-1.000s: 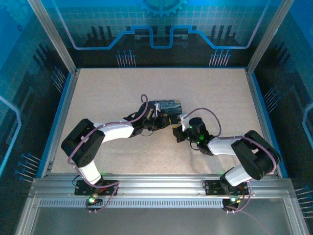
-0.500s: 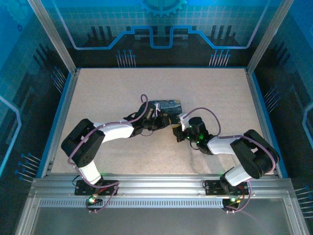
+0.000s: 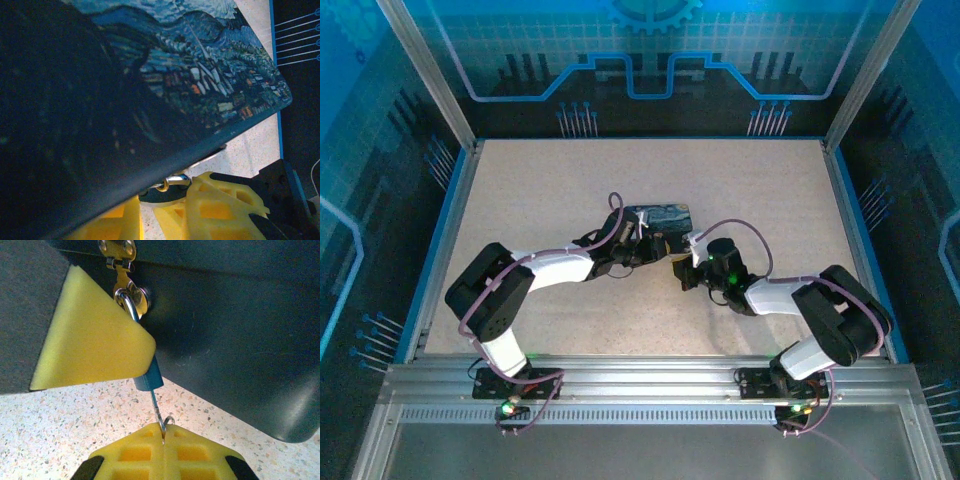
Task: Unlock the padlock with the key
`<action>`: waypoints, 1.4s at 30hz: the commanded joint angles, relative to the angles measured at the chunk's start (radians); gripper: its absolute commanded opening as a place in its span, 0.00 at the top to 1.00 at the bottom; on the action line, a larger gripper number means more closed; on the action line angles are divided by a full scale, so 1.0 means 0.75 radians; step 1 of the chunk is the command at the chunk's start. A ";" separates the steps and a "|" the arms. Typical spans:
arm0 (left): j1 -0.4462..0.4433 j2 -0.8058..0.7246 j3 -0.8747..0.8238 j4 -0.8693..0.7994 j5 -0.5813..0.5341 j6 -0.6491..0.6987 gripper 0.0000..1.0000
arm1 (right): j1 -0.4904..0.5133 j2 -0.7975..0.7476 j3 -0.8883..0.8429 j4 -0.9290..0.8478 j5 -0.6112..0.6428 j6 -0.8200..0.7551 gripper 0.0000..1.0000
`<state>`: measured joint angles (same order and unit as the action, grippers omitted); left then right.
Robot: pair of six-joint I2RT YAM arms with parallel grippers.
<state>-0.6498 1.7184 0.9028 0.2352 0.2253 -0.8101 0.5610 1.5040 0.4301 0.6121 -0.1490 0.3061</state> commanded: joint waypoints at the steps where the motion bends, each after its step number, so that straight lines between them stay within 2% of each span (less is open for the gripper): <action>1: -0.023 0.023 0.030 -0.030 0.099 0.030 0.82 | 0.004 -0.058 0.069 0.170 -0.065 -0.007 1.00; 6: -0.023 0.018 0.028 -0.032 0.105 0.033 0.82 | -0.024 -0.044 0.091 0.172 -0.064 -0.024 1.00; 11: -0.023 0.014 0.021 -0.028 0.111 0.030 0.82 | -0.084 -0.012 0.107 0.164 -0.146 -0.033 1.00; 17: -0.022 0.009 0.023 -0.021 0.113 0.022 0.82 | -0.082 0.047 0.120 0.162 -0.190 -0.029 1.00; 28: -0.023 0.022 0.032 -0.033 0.112 0.024 0.82 | -0.056 0.080 0.130 0.274 -0.130 0.035 1.00; 32: -0.017 0.058 0.030 -0.003 0.120 0.013 0.82 | -0.046 0.068 0.170 0.208 -0.160 0.040 1.00; 42: -0.007 0.191 0.079 0.024 0.125 0.013 0.82 | -0.048 0.136 0.084 0.182 -0.104 0.094 1.00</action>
<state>-0.6384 1.8164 0.9459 0.2749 0.2489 -0.8127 0.5098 1.6043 0.4816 0.6281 -0.1936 0.3527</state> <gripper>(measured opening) 0.192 0.045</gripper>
